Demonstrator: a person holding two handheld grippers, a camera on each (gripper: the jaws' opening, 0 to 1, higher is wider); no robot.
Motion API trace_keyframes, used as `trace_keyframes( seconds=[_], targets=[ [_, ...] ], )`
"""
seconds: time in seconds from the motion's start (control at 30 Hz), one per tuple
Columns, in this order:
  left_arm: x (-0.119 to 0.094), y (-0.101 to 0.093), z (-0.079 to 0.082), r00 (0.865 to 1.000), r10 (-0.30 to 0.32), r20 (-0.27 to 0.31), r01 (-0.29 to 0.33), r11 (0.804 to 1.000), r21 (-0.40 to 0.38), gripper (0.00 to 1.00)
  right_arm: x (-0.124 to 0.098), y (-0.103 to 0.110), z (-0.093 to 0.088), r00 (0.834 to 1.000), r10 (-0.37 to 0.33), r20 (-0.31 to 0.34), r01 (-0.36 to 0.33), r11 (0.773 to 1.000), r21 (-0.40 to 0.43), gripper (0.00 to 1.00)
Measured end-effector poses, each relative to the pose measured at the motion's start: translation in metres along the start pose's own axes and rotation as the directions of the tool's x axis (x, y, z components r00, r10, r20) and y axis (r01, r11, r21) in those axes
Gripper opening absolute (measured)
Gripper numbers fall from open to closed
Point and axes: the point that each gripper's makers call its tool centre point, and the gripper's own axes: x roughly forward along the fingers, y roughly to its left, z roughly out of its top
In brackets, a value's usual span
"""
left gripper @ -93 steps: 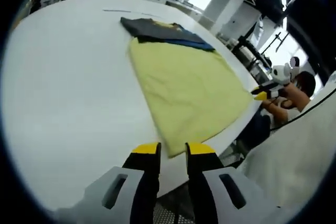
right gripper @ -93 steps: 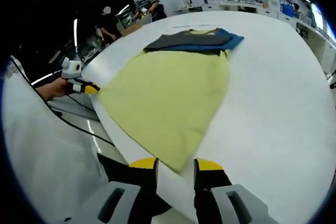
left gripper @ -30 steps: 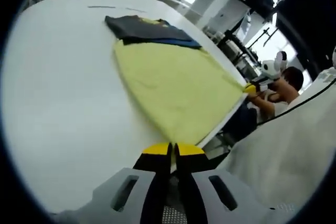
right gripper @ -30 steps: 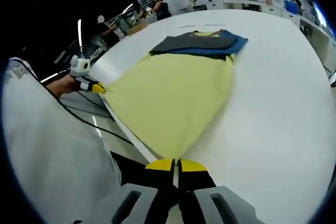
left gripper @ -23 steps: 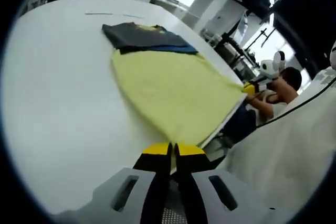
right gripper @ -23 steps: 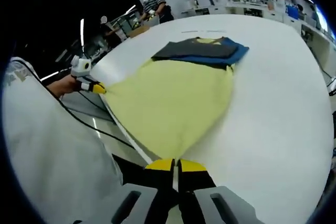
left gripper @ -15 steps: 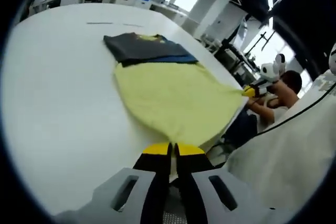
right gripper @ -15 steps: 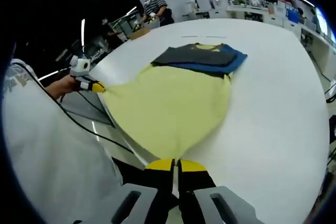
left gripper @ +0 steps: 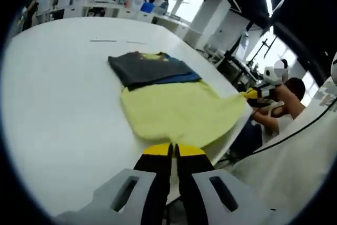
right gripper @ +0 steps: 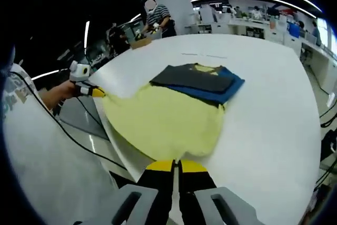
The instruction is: Fold the garment on the visible template until the final outline fits inside the template.
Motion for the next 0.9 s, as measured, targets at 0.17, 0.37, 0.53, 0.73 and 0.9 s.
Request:
trace_keyframes(
  seconds=[0.17,0.37,0.53,0.73,0.9],
  targets=[
    [-0.003,0.005,0.014,0.999,0.012,0.039,-0.012,1.000,-0.007,0.00,-0.001,-0.008,0.013,1.000,-0.007,0.028,0.006,1.000,0.005,0.00],
    [-0.002,0.011,0.032,0.996,0.034,0.081,-0.034,0.999,0.002,0.00,0.003,-0.016,0.034,0.998,-0.016,0.062,0.016,1.000,-0.008,0.00],
    [0.000,0.016,0.048,0.994,0.050,0.098,-0.053,0.998,0.033,0.00,0.005,-0.020,0.045,0.997,-0.022,0.071,0.023,1.000,-0.020,0.00],
    [0.003,0.024,0.061,0.991,0.064,0.114,-0.069,0.997,0.041,0.00,0.005,-0.027,0.061,0.996,-0.033,0.088,0.036,0.999,-0.030,0.00],
    [0.007,0.030,0.072,0.990,0.073,0.122,-0.079,0.996,0.050,0.00,0.009,-0.032,0.072,0.994,-0.039,0.098,0.044,0.998,-0.042,0.00]
  ],
)
